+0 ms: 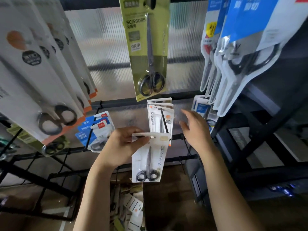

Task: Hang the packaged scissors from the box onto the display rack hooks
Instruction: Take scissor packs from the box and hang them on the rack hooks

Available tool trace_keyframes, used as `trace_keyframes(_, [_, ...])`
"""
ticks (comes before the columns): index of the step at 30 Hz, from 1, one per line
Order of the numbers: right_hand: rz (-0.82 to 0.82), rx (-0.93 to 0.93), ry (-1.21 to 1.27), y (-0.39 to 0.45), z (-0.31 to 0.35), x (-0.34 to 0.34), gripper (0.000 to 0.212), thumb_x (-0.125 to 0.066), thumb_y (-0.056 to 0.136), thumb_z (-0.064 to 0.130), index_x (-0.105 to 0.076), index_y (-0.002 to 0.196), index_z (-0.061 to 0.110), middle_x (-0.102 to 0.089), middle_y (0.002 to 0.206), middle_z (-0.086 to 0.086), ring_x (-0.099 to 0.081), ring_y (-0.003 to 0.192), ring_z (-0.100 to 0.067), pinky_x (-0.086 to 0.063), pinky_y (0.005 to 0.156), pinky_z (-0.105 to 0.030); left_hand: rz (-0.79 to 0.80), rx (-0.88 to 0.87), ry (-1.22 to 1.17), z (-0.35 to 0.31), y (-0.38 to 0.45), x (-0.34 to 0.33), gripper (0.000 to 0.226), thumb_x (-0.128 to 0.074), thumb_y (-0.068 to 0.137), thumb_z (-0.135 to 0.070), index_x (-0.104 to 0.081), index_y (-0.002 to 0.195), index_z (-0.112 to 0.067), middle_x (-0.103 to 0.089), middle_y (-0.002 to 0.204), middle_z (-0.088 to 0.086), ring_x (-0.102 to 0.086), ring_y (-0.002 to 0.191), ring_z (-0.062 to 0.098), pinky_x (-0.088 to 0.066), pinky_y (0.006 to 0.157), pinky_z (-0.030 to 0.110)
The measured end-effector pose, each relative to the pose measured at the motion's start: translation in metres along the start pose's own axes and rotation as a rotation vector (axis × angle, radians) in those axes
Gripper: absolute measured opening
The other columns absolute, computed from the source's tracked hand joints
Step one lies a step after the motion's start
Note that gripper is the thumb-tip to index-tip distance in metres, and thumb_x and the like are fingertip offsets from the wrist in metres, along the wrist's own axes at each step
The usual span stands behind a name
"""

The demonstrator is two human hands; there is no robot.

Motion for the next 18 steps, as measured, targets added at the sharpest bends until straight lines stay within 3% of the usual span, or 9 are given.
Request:
trace_keyframes(5, [0.009,-0.007,0.021,-0.015,-0.002,0.005,0.042,-0.059,0.091,0.013,-0.053,0.132,0.006,-0.062,0.121,-0.014,-0.06,0.106,-0.029,-0.048,0.087,-0.034,0.085,-0.038,0.024,-0.003,0.006,-0.02,0.016,-0.07,0.081,-0.007,-0.071,0.079,-0.022,-0.07,0.074,-0.011,-0.063,0.069,0.002,-0.047,0.064,0.015])
trace_keyframes(13, [0.062,-0.074,0.036,-0.03,-0.008,-0.001,0.045,-0.056,0.092,0.01,-0.048,0.137,0.01,-0.057,0.128,-0.013,-0.055,0.114,-0.026,-0.046,0.093,-0.033,-0.041,-0.086,0.083,0.001,0.012,-0.043,0.016,-0.074,0.078,-0.008,-0.07,0.079,-0.024,-0.069,0.071,-0.016,-0.063,0.066,-0.003,-0.046,0.06,0.009])
trace_keyframes(18, [0.044,-0.063,0.037,-0.031,-0.015,-0.007,0.041,-0.056,0.092,0.008,-0.051,0.133,0.006,-0.058,0.126,-0.016,-0.055,0.114,-0.03,-0.044,0.093,-0.033,-0.061,-0.073,0.049,0.005,0.016,-0.043,0.011,-0.075,0.077,-0.009,-0.071,0.077,-0.02,-0.072,0.073,-0.008,-0.067,0.068,0.009,-0.053,0.061,0.021])
Point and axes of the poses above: each hand's wrist, its own y-axis towards the middle knuckle, its own x-axis out of the back of the hand, z = x × y, the point moved 4 cm from there along y, towards the middle knuckle
